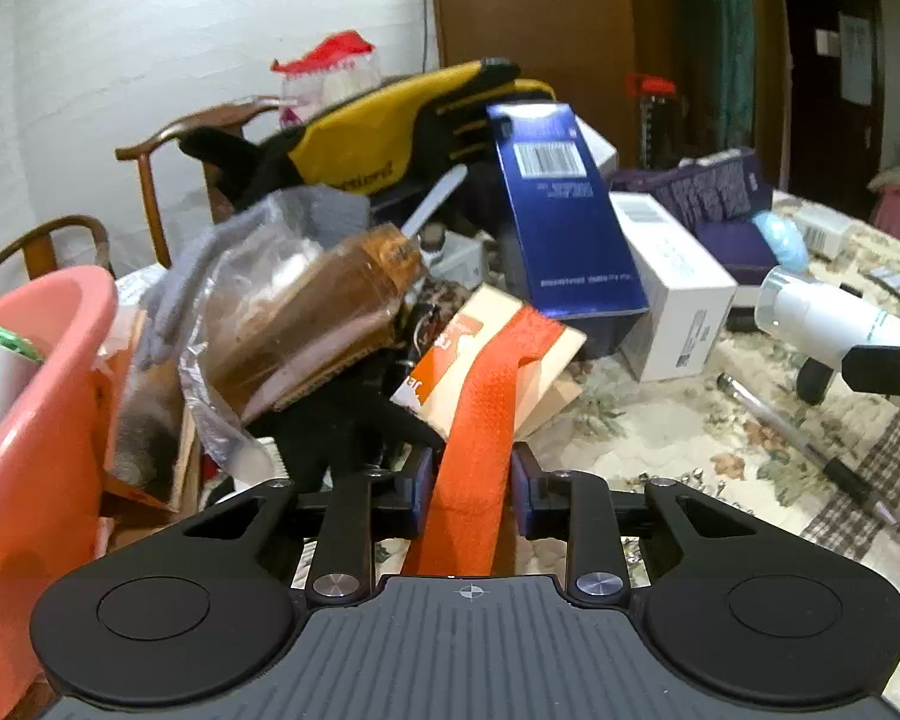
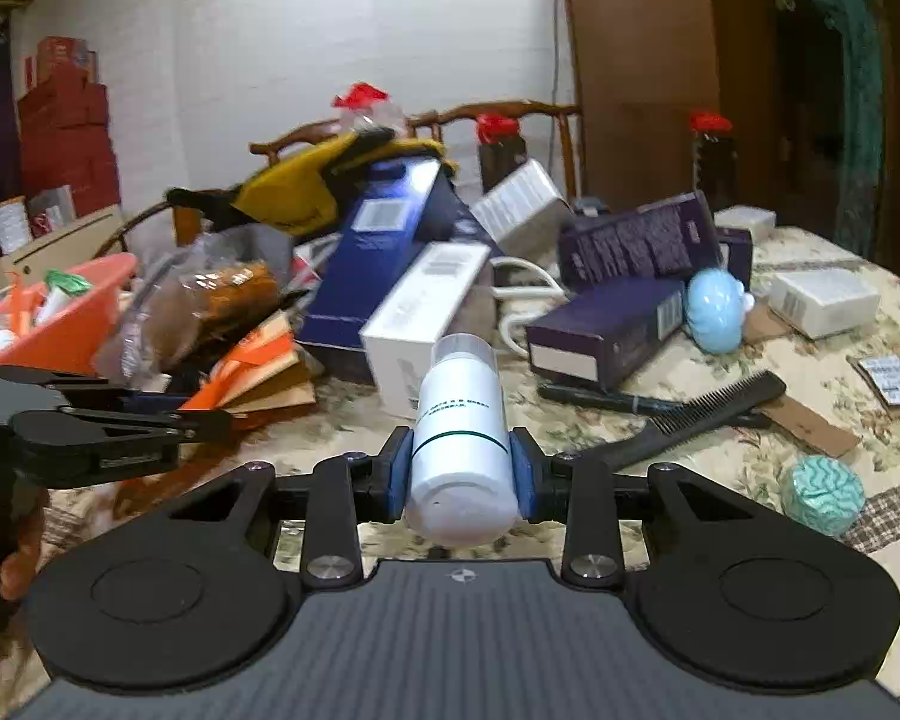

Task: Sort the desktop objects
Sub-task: 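Grasp the orange strap with the left gripper while the right holds the bottle, then carry strap and small bottle over the basin and open both grippers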

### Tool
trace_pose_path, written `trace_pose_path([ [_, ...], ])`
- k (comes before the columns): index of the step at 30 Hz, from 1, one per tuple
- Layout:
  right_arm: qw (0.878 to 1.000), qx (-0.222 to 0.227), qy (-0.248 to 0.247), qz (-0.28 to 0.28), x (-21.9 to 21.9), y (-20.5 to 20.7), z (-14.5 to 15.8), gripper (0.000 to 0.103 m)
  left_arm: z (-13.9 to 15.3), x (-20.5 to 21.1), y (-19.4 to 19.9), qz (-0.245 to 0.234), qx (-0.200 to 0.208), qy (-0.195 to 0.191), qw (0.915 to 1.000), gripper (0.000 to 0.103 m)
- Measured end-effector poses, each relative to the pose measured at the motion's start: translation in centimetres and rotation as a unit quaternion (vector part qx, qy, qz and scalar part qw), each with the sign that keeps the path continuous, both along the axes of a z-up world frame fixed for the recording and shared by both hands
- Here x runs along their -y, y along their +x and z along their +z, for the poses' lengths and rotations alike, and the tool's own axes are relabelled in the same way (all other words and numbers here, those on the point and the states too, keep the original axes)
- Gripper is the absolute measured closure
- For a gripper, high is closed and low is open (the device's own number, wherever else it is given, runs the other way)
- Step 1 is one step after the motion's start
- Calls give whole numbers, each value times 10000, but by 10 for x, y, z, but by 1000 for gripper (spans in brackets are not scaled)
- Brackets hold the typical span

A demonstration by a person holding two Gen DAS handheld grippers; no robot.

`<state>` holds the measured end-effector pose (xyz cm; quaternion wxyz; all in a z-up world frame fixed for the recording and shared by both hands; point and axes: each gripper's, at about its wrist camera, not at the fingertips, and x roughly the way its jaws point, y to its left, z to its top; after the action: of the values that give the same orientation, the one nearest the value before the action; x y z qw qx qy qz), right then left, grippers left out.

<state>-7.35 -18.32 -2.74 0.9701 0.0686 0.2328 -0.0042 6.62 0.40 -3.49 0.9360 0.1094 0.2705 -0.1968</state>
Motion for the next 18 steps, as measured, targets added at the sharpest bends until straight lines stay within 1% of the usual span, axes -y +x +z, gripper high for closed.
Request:
trace_pose_path([
  [6, 9995, 165, 104, 259, -10, -7, 11, 65, 8, -10, -20, 139, 248, -82, 9996, 79],
  [10, 9988, 227, 191, 380, -15, -5, 15, 65, 21, -16, -31, 165, 431, -93, 9989, 79],
  [11, 9987, 255, 179, 396, -16, -6, 16, 65, 25, -18, -34, 158, 465, -121, 9987, 80],
  [12, 9986, 281, 176, 422, -18, -5, 18, 65, 29, -19, -35, 165, 501, -143, 9985, 86],
  [13, 9983, 308, 174, 455, -20, -5, 20, 65, 33, -21, -38, 189, 558, -146, 9982, 88],
  [18, 9974, 438, 161, 548, -28, -3, 30, 65, 55, -26, -49, 209, 860, -197, 9959, 88],
])
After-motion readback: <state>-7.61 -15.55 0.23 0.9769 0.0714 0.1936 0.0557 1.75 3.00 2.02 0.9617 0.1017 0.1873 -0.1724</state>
